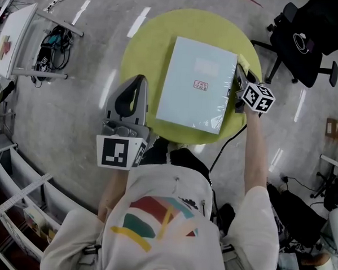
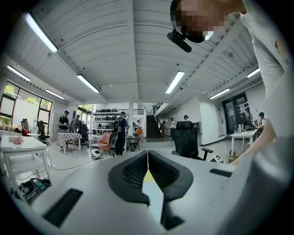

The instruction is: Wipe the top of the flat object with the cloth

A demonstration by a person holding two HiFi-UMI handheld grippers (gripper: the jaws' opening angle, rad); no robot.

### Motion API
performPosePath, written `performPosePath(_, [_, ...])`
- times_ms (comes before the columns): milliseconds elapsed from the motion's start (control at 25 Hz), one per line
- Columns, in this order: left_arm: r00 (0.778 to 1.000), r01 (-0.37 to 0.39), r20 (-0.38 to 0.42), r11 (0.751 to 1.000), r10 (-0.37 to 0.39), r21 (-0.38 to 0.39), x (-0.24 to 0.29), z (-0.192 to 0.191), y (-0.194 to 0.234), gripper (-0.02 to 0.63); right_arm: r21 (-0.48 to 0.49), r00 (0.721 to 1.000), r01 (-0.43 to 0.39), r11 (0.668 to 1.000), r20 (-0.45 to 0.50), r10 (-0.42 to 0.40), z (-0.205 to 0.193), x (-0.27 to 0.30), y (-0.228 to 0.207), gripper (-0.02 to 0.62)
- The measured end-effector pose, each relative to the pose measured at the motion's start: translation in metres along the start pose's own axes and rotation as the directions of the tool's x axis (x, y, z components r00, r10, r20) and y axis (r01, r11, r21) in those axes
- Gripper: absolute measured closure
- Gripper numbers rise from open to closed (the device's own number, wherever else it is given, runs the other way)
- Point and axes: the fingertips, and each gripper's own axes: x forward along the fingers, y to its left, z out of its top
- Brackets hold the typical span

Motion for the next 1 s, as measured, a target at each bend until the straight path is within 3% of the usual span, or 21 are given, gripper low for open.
performPosePath(400, [0.997,0.058,0.050,0.998,-0.059,0.010,-0.013,0.014,-0.016,0.589,-0.014,0.991,-0.118,0.993,-0.067,0.117,-0.066,-0.080,0.059,0.569])
performPosePath(1000, [0.981,0.145,0.126,0.989,-0.145,0.010,-0.025,0.038,-0.053,0.589,0.050,0.975,-0.177,0.983,-0.125,0.182,-0.150,-0.180,0.130,0.569])
